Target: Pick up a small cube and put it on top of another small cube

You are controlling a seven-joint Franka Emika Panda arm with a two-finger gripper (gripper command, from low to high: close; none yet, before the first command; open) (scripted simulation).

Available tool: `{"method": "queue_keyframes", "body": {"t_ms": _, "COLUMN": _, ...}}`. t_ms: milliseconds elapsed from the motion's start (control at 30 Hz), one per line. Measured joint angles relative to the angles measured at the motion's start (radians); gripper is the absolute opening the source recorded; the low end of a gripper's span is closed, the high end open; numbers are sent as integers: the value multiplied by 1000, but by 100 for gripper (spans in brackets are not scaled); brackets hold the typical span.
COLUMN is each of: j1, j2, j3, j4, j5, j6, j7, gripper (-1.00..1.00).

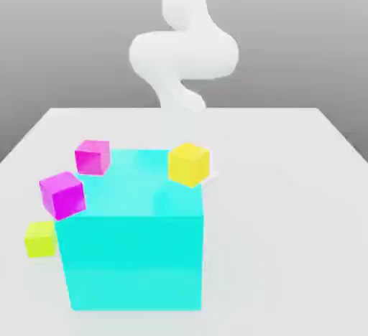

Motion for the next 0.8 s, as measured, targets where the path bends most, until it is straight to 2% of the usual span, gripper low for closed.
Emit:
{"method": "queue_keyframes", "body": {"t_ms": 400, "j1": -31, "j2": -145, "j3": -356, "j4": -91, "j5": -254, "j6": -130, "j7": -602, "gripper": 0}}
{"method": "queue_keyframes", "body": {"t_ms": 800, "j1": 19, "j2": -62, "j3": -773, "j4": -198, "j5": -508, "j6": -80, "j7": -1163, "gripper": 0}}
